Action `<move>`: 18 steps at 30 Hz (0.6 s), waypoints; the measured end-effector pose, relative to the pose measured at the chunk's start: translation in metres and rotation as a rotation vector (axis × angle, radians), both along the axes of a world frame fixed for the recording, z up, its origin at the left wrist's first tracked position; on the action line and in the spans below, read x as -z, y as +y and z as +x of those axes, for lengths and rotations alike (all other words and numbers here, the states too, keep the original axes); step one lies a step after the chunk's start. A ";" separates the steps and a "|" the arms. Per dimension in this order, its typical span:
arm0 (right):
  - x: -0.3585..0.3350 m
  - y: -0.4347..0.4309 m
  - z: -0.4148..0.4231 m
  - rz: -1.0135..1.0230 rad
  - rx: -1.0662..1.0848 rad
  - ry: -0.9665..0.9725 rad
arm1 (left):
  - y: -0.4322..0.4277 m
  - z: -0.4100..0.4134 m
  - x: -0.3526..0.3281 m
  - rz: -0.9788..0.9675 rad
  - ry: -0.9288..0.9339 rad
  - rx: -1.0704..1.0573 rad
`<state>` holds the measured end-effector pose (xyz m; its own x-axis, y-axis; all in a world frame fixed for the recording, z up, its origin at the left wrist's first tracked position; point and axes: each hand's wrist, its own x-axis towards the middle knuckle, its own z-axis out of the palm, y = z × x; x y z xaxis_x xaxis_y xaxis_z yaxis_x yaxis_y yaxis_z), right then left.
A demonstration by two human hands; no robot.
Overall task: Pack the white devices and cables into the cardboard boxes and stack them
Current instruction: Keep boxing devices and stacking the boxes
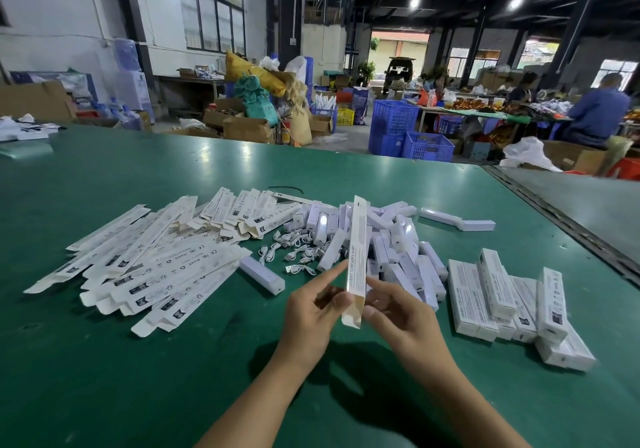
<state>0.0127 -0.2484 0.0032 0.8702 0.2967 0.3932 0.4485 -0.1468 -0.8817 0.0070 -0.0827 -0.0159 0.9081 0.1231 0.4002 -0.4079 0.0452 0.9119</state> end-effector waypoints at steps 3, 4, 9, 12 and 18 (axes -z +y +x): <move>-0.002 -0.001 -0.002 -0.034 -0.027 -0.034 | 0.002 -0.002 -0.001 0.019 0.019 0.009; -0.003 -0.001 -0.002 -0.043 -0.019 -0.045 | 0.002 -0.003 -0.002 0.030 0.029 0.014; 0.000 -0.001 -0.001 -0.105 0.044 -0.068 | 0.004 -0.004 -0.002 0.112 0.062 0.027; 0.002 0.000 0.000 -0.107 0.082 -0.074 | 0.003 -0.004 -0.002 0.145 0.069 0.046; 0.002 0.000 0.003 -0.132 0.146 -0.131 | 0.003 -0.003 -0.003 0.194 0.073 0.059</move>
